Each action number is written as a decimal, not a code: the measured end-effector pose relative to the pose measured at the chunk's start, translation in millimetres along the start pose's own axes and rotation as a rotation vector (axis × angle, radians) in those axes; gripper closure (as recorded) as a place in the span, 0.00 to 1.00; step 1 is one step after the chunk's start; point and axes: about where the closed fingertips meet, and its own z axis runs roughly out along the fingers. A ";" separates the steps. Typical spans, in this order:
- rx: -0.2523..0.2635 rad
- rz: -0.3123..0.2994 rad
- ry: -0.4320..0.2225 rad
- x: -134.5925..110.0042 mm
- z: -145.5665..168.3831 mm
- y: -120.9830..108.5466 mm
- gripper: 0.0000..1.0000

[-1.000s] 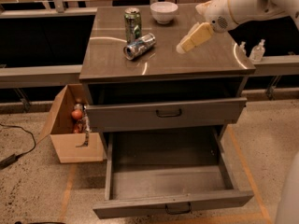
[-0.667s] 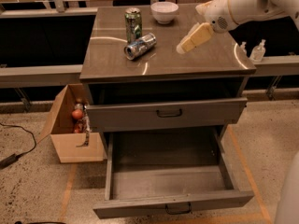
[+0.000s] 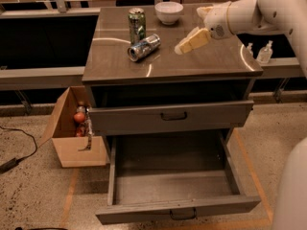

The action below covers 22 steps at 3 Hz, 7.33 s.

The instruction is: Place green can into middle drawer

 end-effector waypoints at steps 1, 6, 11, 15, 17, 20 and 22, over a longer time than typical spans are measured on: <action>0.011 0.002 -0.082 10.5 22.8 -22.8 0.00; -0.024 0.156 -0.183 -64.2 134.4 -44.7 0.00; 0.062 0.201 -0.285 -90.3 209.0 -50.4 0.62; -0.130 0.228 -0.484 -80.7 35.9 -36.1 1.00; -0.176 0.226 -0.475 -74.1 31.5 -23.4 1.00; -0.096 0.181 -0.524 -121.8 -77.6 27.2 1.00; -0.122 0.218 -0.446 -83.5 -98.5 114.3 1.00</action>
Offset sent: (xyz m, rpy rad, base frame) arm 0.1066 0.0113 -0.0142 0.1866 -0.0714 0.0292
